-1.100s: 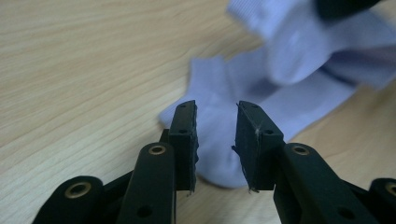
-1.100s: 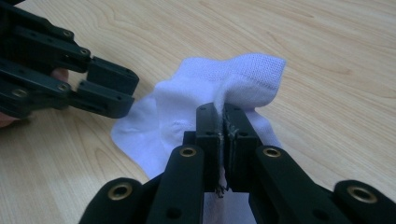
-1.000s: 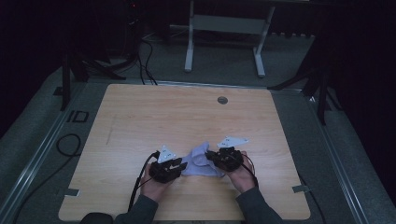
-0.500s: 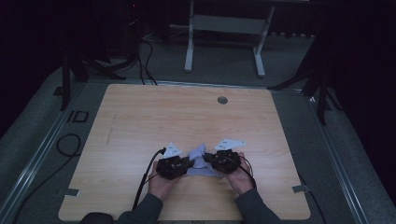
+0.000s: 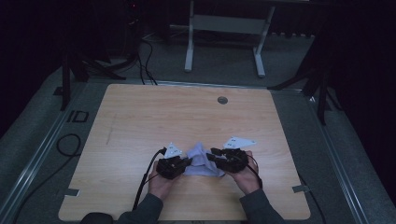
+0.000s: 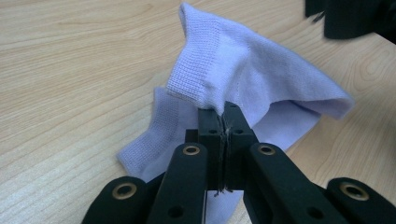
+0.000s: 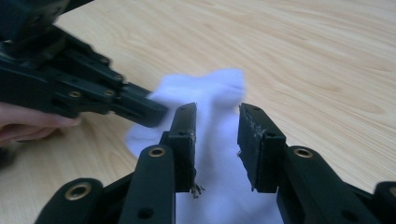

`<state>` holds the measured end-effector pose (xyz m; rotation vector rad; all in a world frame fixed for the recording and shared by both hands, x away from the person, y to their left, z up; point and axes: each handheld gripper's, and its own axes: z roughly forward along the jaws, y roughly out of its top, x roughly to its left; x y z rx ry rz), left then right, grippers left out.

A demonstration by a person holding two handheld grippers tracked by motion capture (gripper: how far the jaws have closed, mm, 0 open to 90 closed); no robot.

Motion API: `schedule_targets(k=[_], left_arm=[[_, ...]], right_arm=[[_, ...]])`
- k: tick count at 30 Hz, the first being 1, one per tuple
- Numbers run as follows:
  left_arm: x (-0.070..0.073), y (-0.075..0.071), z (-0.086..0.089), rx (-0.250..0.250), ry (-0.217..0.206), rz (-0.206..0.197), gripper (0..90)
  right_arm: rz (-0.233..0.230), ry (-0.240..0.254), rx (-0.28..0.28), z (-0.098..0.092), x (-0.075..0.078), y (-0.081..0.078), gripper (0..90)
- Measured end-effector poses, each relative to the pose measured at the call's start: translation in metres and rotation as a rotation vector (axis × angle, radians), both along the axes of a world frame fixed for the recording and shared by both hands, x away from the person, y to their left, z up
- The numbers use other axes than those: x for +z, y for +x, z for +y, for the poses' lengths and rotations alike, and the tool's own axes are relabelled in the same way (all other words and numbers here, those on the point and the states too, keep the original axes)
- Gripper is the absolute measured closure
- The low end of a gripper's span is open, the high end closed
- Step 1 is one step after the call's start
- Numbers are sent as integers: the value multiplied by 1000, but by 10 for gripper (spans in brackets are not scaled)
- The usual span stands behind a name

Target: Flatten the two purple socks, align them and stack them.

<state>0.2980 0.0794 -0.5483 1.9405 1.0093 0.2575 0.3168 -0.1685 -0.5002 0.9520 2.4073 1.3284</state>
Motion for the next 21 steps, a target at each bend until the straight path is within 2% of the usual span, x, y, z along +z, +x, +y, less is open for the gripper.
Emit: schedule_targets(k=[2, 5, 9, 10, 11, 12, 16, 21], left_arm=[[0, 0, 0, 1, 1, 2, 883], [0, 0, 0, 2, 2, 2, 883], [-1, 0, 0, 3, 4, 4, 883], [-1, 0, 0, 3, 4, 4, 883], [-1, 0, 0, 3, 4, 4, 882], [-1, 0, 0, 5, 4, 4, 882], [-1, 0, 1, 3, 3, 7, 882], [1, 0, 4, 5, 3, 10, 882]], right_arm=[[9, -15, -32, -9, -2, 2, 694], [30, -71, -80, -21, -12, 2, 735], [61, -153, -113, -25, -27, 1, 727], [81, -163, -124, -25, -32, 1, 721], [81, -163, -124, -25, -32, 1, 721], [105, -180, -134, -26, -37, 4, 722], [153, -199, -144, -26, -45, 9, 752], [183, -205, -153, -26, -50, 12, 806]])
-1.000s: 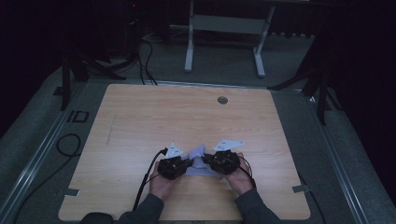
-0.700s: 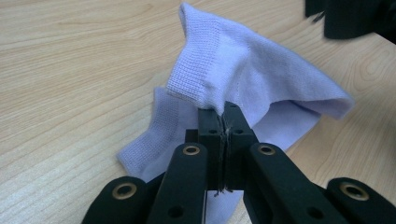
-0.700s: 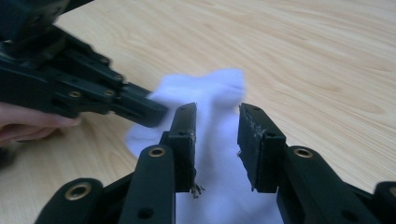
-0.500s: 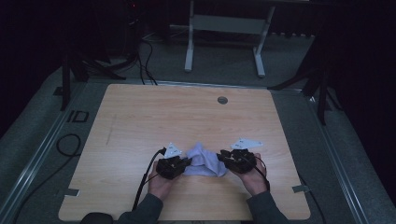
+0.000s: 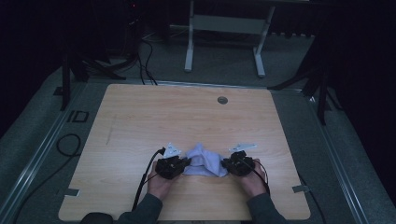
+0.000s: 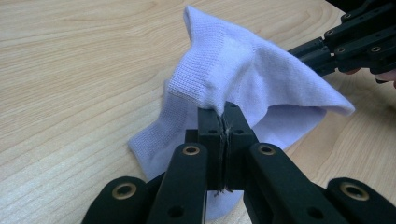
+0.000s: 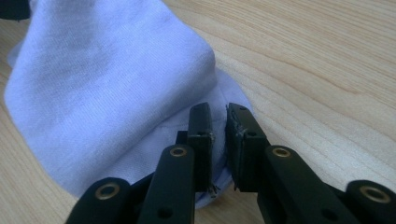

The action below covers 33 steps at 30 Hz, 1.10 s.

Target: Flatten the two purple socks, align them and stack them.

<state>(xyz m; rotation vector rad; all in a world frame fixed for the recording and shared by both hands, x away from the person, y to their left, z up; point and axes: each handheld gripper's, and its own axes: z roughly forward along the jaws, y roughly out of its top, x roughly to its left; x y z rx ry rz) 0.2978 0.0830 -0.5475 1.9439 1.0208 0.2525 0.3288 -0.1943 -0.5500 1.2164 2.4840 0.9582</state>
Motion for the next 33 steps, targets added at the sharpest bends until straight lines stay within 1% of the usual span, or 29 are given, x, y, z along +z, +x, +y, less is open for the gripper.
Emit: schedule_targets(k=[3, 6, 7, 8, 10, 12, 13, 14, 17, 21, 22, 23, 24, 25, 26, 27, 28, 29, 30, 33], left_arm=[[0, 0, 2, 0, 2, 7, 882], [0, -1, 5, 4, 0, 31, 882], [-1, -1, 7, 1, 6, 39, 882], [-1, -1, 7, 1, 6, 39, 882], [-3, -1, 10, 5, -1, 73, 881], [-2, -2, 13, 4, -9, 90, 881], [-2, -2, 13, 4, -9, 90, 881], [-2, -2, 14, 1, -19, 100, 881], [-1, -3, 16, -5, -23, 110, 880], [0, -5, 19, -5, -17, 125, 880], [-1, -6, 20, -1, -12, 135, 880], [-1, -6, 20, -1, -12, 135, 880], [-1, -6, 21, 0, -6, 150, 880], [-1, -6, 21, 0, -6, 150, 880], [-1, -6, 22, 0, 4, 165, 880], [-1, -6, 22, 0, 4, 165, 880], [-2, -5, 21, 0, 12, 175, 880], [-2, -5, 21, 0, 12, 175, 880], [-2, -5, 22, -3, 14, 186, 880], [0, -5, 22, -5, 13, 185, 878]], right_arm=[[1, 0, -2, 0, 0, 0, 808], [-1, 1, -5, 0, -1, 0, 809], [-2, 1, -6, 0, -1, -1, 809], [-2, 1, -6, 0, -1, -1, 809], [-5, 0, -7, 0, -1, -1, 809], [-6, 1, -7, 0, -1, -1, 809], [-6, 1, -7, 0, -1, -1, 809], [-6, 3, -7, 0, -1, -1, 809], [-6, 4, -9, 0, -2, -1, 809], [-7, 13, -14, 0, -2, -2, 809], [-9, 15, -15, 0, -2, -2, 809], [-9, 15, -15, 0, -2, -2, 809], [-10, 15, -15, 0, -2, -2, 809], [-10, 15, -15, 0, -2, -2, 809], [-12, 15, -16, 0, -3, -2, 809], [-12, 15, -16, 0, -3, -2, 809], [-12, 15, -16, 0, -3, -2, 809], [-12, 15, -16, 0, -3, -2, 809], [-12, 16, -17, 0, -3, -2, 809], [-13, 17, -18, 0, -3, -3, 809]])
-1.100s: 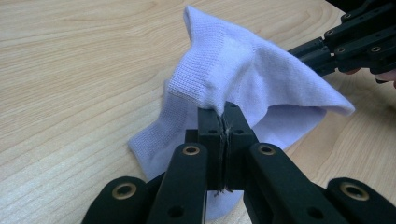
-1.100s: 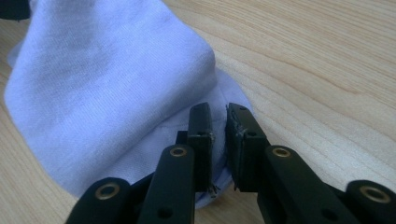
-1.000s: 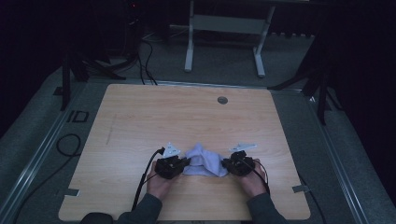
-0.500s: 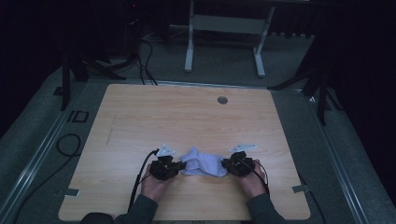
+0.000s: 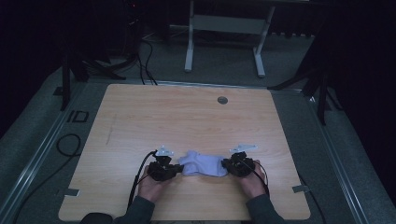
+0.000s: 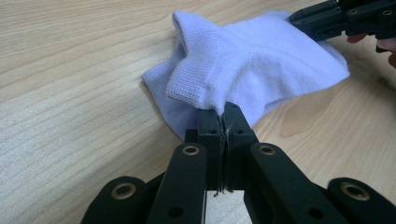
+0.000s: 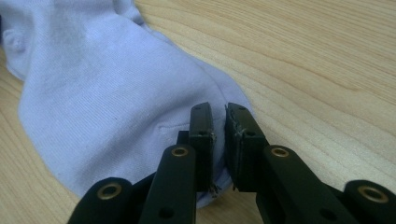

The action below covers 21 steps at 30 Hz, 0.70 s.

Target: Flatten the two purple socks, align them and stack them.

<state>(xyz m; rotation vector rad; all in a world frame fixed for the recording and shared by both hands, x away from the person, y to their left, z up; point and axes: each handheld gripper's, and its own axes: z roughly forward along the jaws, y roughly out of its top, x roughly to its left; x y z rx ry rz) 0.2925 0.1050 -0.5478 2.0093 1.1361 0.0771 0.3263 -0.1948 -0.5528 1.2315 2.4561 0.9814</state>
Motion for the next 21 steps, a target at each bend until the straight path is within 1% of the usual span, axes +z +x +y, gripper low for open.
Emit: schedule_targets(k=[1, 2, 3, 4, 5, 6, 7, 8, 9, 10, 11, 12, 13, 16, 17, 18, 19, 20, 21], left_arm=[[1, 0, -1, -2, 11, -1, 878], [1, 0, -1, -2, 11, -1, 877], [-1, 1, -4, 6, 45, -5, 877], [-1, 1, -4, 6, 45, -5, 877], [-4, 1, -7, 13, 88, -11, 877], [-4, 1, -7, 13, 88, -11, 876], [-6, 1, -10, 13, 124, -20, 875], [-6, 1, -10, 13, 124, -20, 871], [-7, 0, -14, 11, 169, -50, 855], [-7, 0, -14, 11, 169, -50, 834], [-6, -1, -18, 23, 216, -85, 786], [-6, -1, -18, 23, 216, -85, 767], [-6, -1, -18, 32, 234, -99, 735], [-5, -2, -17, 37, 229, -110, 636], [-4, -2, -17, 45, 214, -116, 636], [-2, -3, -15, 50, 202, -128, 611], [-2, -3, -15, 50, 202, -128, 594], [1, -3, -14, 63, 187, -147, 594], [3, -5, -13, 65, 170, -172, 590]], right_arm=[[-2, -2, 1, 0, 0, 0, 809], [-2, -2, 1, 0, 0, 0, 809], [-6, -6, 2, 1, 0, 0, 809], [-6, -6, 2, 1, 0, 0, 809], [-8, -10, 1, 1, 0, -1, 809], [-8, -10, 1, 1, 0, -1, 809], [-13, -14, 1, 1, 0, -1, 809], [-13, -14, 1, 1, 0, -1, 809], [-14, -18, 1, 2, 0, -1, 809], [-14, -18, 1, 2, 0, -1, 809], [-17, -21, 4, 2, 0, -2, 809], [-17, -21, 4, 2, 0, -2, 809], [-21, -26, 4, 2, 0, -2, 809], [-24, -28, 3, 3, 0, -2, 810], [-25, -28, 3, 3, 0, -3, 810], [-27, -29, 3, 3, 0, -3, 810], [-27, -29, 3, 3, 0, -3, 810], [-27, -30, 2, 3, 0, -3, 810], [-29, -29, 2, 3, 0, -3, 810]])
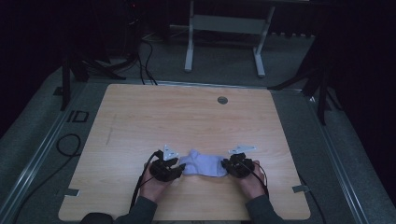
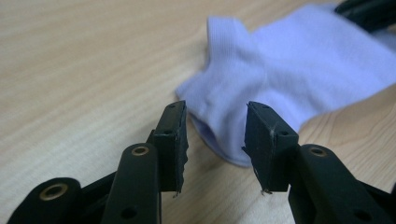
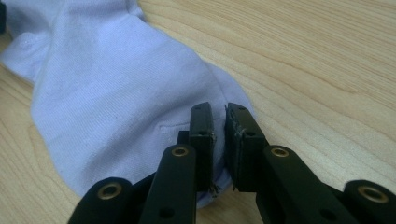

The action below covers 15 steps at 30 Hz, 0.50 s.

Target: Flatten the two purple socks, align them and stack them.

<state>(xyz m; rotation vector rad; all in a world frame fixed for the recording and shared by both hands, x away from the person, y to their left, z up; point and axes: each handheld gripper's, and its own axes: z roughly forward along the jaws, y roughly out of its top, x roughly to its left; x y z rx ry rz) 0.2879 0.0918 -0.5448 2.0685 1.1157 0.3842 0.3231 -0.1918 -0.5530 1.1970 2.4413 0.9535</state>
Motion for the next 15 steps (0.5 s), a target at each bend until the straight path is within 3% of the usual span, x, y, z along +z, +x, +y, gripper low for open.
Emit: schedule_targets(k=[3, 5, 6, 9, 11, 15], left_arm=[[1, -2, -1, -15, -14, -20, 653], [1, -3, -5, -46, -14, -35, 687], [-2, -4, -12, -85, -4, -47, 725], [-3, -3, -14, -98, 4, -42, 764], [-11, -1, -21, -113, 42, -20, 804], [-11, -1, -20, -110, 57, -20, 805]], right_arm=[[-2, 0, 0, 0, 0, 0, 810], [-2, 1, -1, 0, 0, 0, 810], [-1, 1, -1, 0, 0, 0, 810], [-2, 2, -1, 0, 0, 0, 810], [-2, 6, -5, 0, 0, -1, 810], [0, 9, -7, 0, 0, 0, 811]])
